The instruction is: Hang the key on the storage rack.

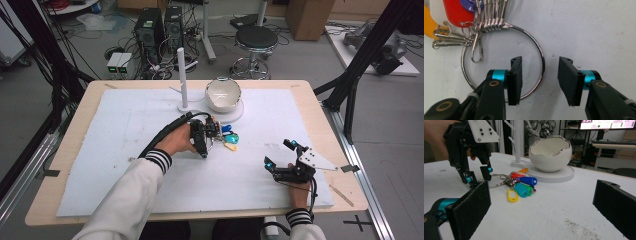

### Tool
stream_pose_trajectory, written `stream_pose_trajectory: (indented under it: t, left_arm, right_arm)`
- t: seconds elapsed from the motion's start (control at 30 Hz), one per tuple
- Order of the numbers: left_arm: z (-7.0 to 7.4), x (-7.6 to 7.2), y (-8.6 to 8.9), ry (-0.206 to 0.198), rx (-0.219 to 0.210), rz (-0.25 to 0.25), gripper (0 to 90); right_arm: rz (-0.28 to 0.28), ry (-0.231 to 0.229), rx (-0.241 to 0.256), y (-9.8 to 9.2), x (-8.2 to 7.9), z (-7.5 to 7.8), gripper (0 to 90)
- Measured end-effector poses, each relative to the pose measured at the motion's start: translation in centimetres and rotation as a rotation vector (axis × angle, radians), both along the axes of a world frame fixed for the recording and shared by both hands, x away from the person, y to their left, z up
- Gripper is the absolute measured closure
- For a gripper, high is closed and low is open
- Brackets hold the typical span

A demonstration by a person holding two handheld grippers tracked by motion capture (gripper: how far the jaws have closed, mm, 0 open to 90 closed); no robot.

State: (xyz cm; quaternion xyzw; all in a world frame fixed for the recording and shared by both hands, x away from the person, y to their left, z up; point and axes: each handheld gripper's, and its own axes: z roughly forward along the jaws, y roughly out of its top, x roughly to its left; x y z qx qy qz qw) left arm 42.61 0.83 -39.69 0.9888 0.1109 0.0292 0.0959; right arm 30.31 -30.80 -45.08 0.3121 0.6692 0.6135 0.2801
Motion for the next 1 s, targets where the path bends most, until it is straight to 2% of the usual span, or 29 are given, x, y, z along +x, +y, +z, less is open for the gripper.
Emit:
stream_pose_trajectory:
  t: [0.5,1.0]
  left_arm:
    - [-0.23,0.04,-0.46,0.009,0.047,0.022,72.9]
    - [-0.51,-0.04,-0.72,0.022,0.075,0.031,82.4]
  right_arm:
    - [0.001,0.003,0.004,0.0,0.0,0.0,1.0]
    - [0.002,0.004,0.006,-0.01,0.0,0.0,1.0]
